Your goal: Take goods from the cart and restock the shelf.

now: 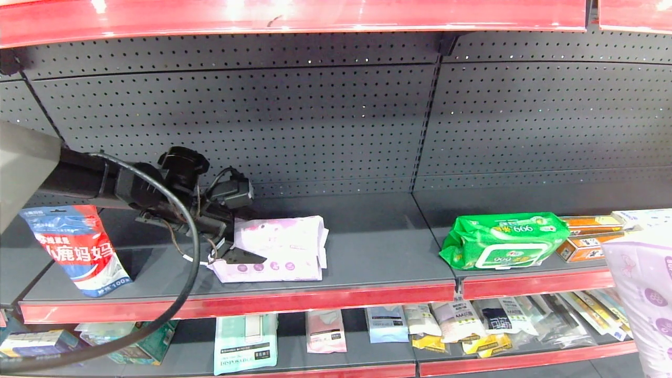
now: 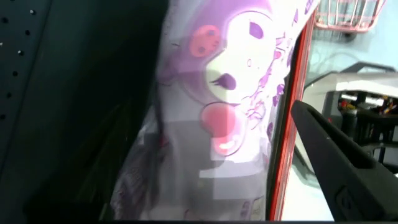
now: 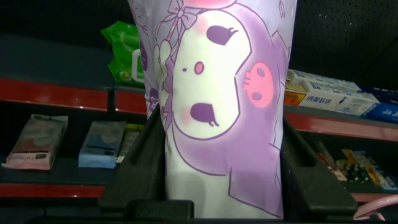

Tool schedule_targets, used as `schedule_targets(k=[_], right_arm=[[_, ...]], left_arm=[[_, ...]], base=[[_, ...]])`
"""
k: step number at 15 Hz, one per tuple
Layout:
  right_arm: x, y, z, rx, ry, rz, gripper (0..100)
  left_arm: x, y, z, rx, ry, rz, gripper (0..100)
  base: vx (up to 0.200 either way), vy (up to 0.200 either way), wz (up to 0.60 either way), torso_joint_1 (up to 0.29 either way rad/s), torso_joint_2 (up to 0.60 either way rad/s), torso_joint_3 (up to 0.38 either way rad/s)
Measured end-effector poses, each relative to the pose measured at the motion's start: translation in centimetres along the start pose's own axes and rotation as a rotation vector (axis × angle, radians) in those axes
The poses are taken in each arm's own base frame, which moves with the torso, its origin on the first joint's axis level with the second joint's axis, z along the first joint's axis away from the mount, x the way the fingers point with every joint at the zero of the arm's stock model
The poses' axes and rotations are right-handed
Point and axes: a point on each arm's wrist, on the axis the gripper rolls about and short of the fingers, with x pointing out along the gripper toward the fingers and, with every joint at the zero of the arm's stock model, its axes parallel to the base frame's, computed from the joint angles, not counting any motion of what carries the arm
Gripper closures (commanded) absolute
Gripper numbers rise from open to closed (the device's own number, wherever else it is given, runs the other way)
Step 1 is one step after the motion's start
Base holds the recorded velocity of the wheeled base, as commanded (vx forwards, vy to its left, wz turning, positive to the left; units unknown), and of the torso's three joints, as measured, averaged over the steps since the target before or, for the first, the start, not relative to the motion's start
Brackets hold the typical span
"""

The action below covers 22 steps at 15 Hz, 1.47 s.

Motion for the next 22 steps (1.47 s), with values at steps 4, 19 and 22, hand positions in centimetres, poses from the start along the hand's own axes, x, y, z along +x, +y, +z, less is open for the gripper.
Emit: schedule_targets(k=[4,19,22], right_arm=[[0.0,0.0,-0.1,0.0,0.003,0.002,100],[0.0,0.0,-0.1,-0.005,0.003,0.002,100],[0.0,0.1,-0.1,-0.006,0.005,0.007,100]], left_arm=[[-0.9,0.3,0.3,-0.098,-0.025,0.014,0],[-1.6,1.7,3.3,-0.32,-0.16,0.245,0],[-1.5,2.4,3.3,-0.359,-0.171,0.472,0]], base=[[0.0,0.0,0.0,0.0,0.0,0.0],[0.0,0.0,0.0,0.0,0.0,0.0],[0.0,0.0,0.0,0.0,0.0,0.0]])
